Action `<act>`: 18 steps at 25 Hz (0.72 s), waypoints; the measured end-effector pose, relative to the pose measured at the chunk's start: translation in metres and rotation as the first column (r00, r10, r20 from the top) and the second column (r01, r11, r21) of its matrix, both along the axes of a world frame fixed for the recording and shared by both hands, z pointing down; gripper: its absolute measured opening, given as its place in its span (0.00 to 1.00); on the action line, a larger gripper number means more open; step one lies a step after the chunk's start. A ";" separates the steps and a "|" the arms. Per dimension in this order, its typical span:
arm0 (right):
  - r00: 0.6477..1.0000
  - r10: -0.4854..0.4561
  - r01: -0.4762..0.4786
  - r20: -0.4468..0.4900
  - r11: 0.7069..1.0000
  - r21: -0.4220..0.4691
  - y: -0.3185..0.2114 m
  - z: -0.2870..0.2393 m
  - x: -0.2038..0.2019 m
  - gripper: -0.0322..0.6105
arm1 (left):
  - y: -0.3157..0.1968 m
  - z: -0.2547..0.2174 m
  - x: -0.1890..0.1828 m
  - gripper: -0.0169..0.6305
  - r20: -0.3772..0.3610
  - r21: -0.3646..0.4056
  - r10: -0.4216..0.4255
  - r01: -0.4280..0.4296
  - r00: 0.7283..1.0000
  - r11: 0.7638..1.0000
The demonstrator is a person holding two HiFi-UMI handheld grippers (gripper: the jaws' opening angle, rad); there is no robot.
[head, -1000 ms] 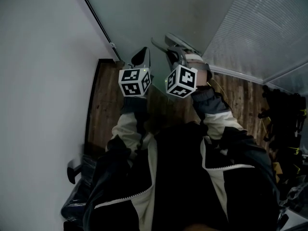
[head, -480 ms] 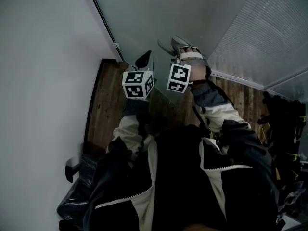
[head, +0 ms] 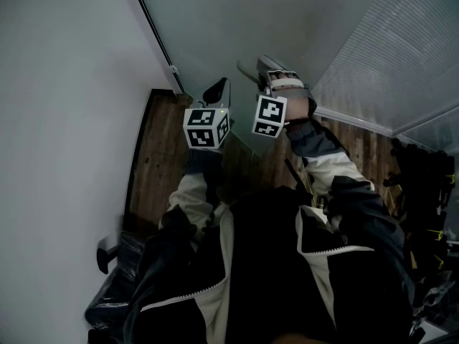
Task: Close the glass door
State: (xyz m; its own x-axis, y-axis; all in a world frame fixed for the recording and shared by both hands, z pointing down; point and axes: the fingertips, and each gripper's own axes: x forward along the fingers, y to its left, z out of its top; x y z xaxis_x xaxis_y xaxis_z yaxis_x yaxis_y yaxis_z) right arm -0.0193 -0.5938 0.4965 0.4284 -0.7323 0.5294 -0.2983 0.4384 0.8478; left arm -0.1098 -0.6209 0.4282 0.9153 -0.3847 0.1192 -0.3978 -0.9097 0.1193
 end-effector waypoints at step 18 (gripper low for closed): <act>0.995 -0.032 0.031 -0.092 0.999 -0.011 -0.021 0.005 0.107 0.28 | -0.001 -0.001 0.048 0.03 0.036 0.014 -0.017 0.016 0.999 1.000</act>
State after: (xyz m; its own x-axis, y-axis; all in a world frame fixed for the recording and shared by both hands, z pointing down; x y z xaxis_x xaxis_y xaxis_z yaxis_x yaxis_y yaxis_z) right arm 0.0880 -0.6145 0.5010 0.4524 -0.7414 0.4957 -0.2049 0.4546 0.8668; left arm -0.0622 -0.6221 0.4267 0.9040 -0.4015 0.1469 -0.4167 -0.9044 0.0920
